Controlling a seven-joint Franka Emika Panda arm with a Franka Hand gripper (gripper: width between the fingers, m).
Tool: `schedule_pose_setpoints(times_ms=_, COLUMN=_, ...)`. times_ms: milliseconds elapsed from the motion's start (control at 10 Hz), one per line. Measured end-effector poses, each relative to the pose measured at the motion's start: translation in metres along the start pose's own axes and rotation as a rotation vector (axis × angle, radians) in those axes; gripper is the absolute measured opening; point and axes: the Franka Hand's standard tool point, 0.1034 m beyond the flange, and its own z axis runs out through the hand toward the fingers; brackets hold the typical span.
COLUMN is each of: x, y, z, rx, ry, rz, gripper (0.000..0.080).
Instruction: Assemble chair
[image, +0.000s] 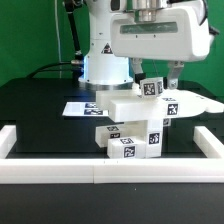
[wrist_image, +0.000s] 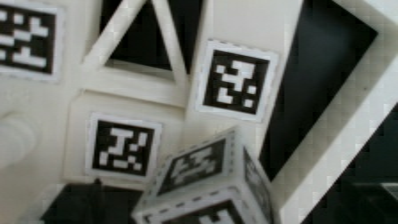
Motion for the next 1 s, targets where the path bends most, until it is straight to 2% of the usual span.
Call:
schedule_pose_setpoints(times_ms=500, x=0.001, y=0.0011, z=0.0003, rx=-0.018, ry=0.014, rz=-0.295, gripper=0.0649)
schedule_pose_setpoints(times_ms=700, x=0.0014, y=0.0014, z=0.0003, rx=-0.018, ry=0.015, rz=-0.296, gripper=0.0376)
schedule_pose_setpoints(times_ms=800, x=0.0015, y=0.0014, z=0.0002, rx=-0.018, ry=0.015, rz=-0.296, gripper=0.0376)
schedule_pose_setpoints(times_ms=900, x=0.0015, y=0.0013, z=0.0002, rx=-0.018, ry=0.015, rz=-0.295, gripper=0.0286)
schedule_pose_setpoints(times_ms=1000, x=0.0015, y=0.0013, z=0.0002, rx=-0.018, ry=0.015, rz=-0.274, gripper=0.0286)
